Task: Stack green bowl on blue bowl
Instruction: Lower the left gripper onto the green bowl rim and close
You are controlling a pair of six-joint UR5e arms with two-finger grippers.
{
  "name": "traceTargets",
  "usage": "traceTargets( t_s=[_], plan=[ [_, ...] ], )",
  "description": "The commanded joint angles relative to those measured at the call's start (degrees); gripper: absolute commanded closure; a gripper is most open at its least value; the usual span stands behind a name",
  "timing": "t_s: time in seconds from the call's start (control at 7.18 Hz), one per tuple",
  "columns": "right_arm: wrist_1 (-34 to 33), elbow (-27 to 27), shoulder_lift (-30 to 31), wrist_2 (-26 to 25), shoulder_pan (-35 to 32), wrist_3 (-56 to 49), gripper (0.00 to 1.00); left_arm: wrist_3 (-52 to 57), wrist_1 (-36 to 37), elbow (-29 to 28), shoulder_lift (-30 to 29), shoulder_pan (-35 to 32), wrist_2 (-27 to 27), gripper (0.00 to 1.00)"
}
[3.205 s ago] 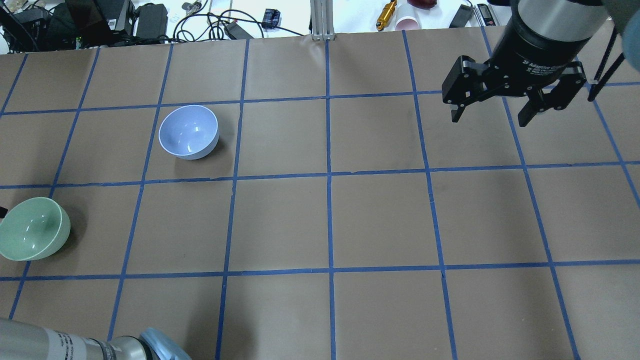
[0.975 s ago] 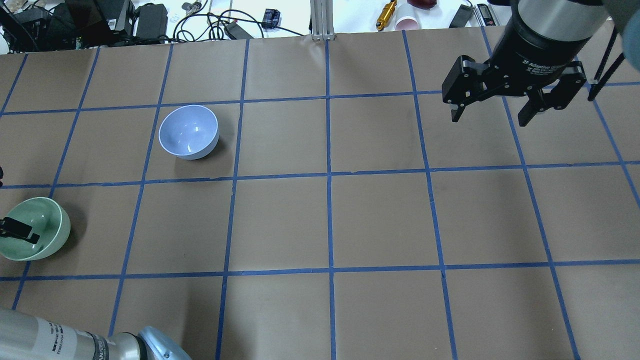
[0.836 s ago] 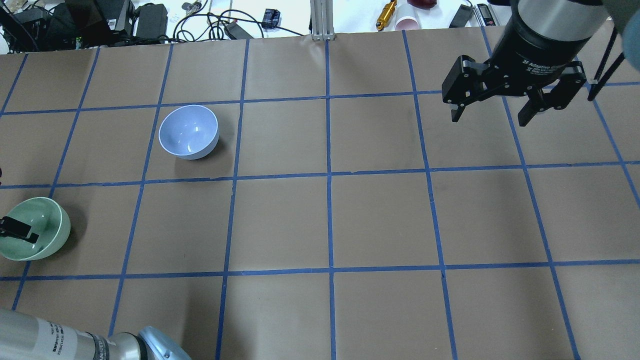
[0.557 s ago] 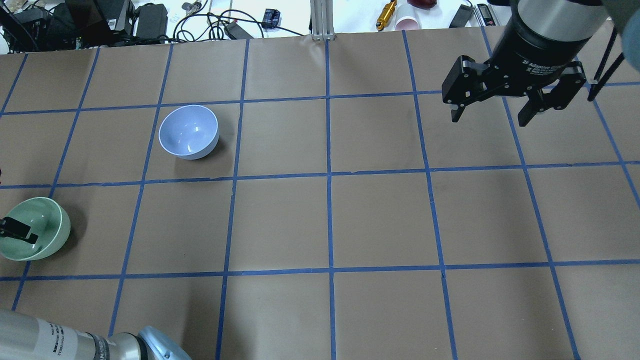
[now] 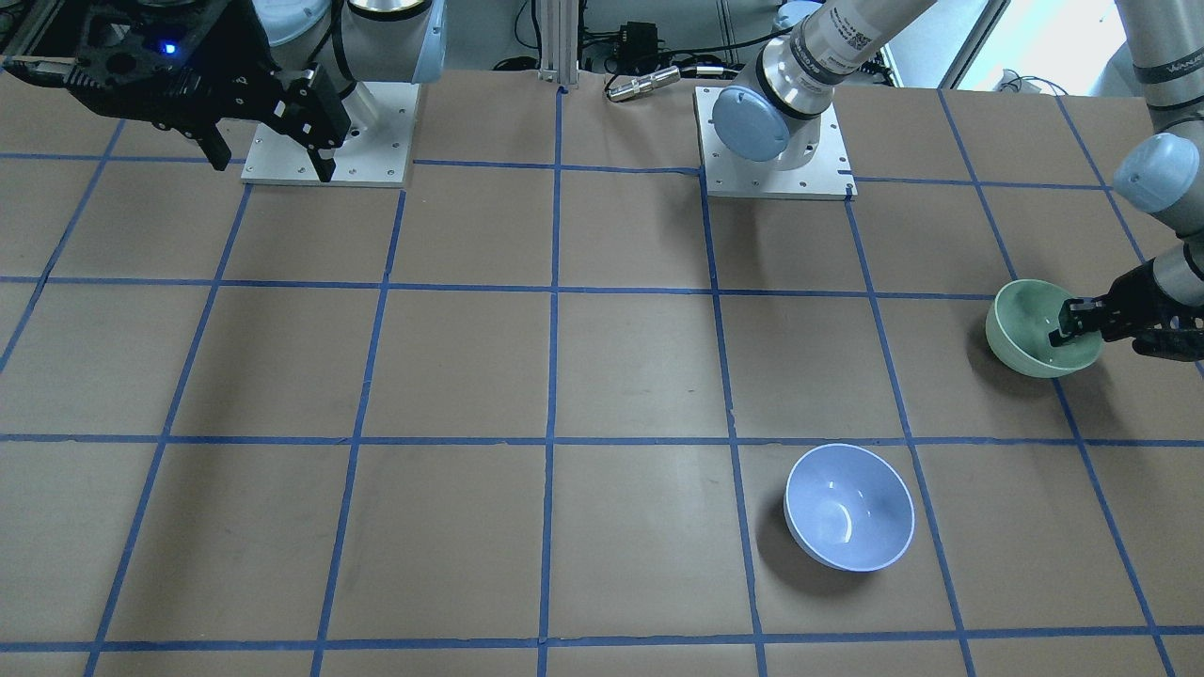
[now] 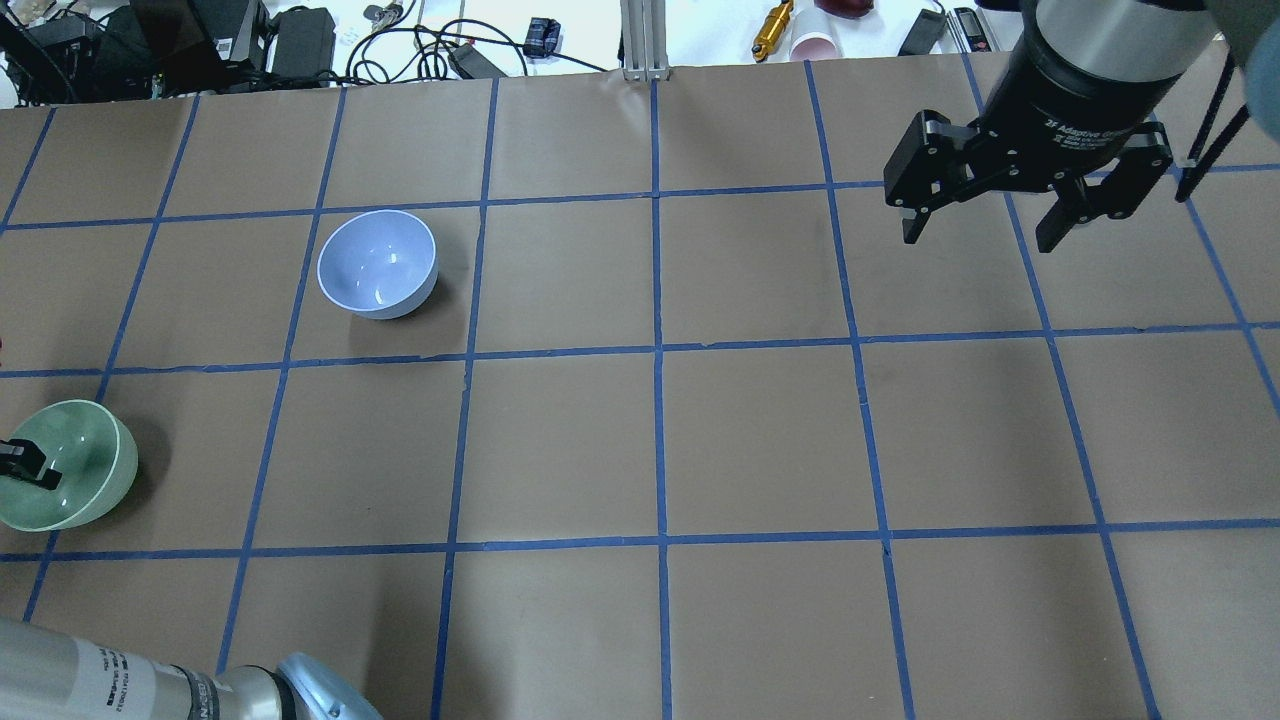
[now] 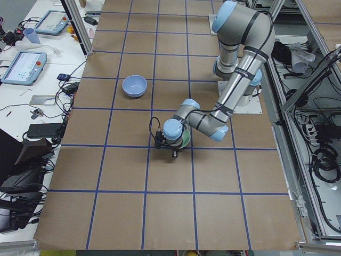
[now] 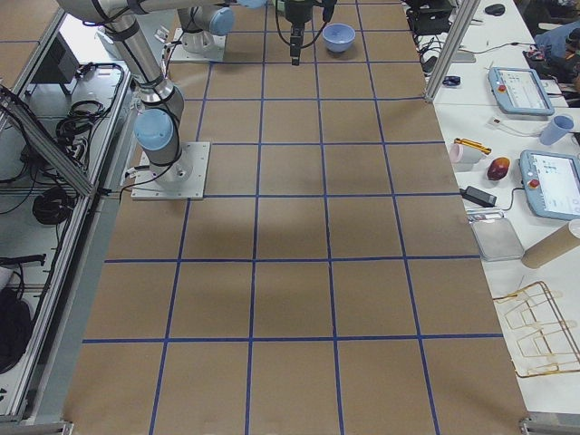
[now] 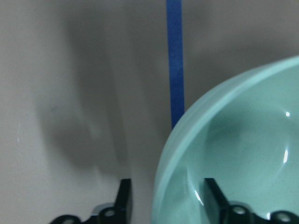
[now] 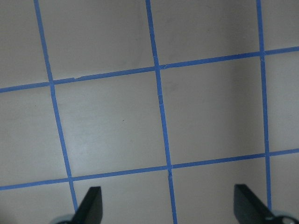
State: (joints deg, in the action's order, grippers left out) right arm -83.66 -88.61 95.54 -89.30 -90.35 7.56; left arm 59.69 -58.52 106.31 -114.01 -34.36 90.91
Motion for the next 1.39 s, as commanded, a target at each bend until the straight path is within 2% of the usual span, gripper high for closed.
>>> traceTargets(
  t_s=[0.0,1.25],
  plan=[
    [-0.01,-0.07,0.00,0.00,0.00,0.00,0.00,0.07,0.16,-0.05,0.01,-0.01,-0.21,1.00],
    [-0.01,0.02,0.00,0.00,0.00,0.00,0.00,-0.36,-1.07,-0.22,1.41,-0.44,-0.47,1.00]
  ],
)
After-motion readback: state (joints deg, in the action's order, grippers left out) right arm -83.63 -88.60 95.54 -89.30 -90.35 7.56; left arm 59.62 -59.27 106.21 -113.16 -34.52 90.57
